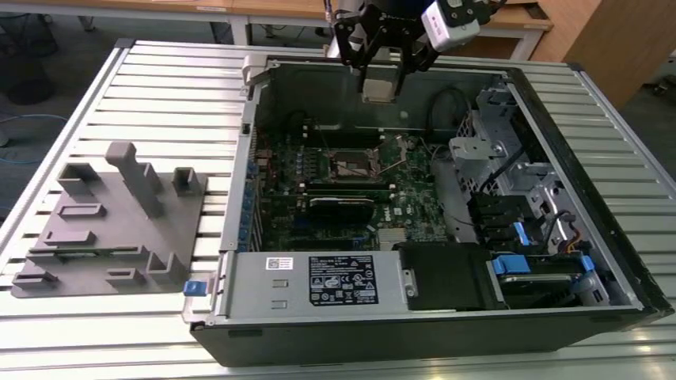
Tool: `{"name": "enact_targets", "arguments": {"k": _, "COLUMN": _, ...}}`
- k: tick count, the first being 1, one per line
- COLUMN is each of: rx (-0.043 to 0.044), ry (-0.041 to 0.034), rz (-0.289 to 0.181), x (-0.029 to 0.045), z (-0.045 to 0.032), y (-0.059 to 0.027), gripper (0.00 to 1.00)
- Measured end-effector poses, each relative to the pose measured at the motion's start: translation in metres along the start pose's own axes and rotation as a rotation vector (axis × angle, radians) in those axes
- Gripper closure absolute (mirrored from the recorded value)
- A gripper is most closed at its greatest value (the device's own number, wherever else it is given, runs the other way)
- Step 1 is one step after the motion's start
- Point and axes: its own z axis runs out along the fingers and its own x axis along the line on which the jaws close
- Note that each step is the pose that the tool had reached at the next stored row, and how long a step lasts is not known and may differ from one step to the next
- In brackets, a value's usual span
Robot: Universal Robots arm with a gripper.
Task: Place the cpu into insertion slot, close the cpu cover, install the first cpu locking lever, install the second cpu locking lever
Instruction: 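Place the cpu into insertion slot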
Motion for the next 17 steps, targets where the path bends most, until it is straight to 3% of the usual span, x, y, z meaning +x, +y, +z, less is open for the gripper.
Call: {"name": "enact_targets", "arguments": {"k": 17, "rx": -0.0001, "ry": -0.0001, "rz": 0.000, "x": -0.0001, "z": 0.0071, "y": -0.0006, "gripper": 0.46}}
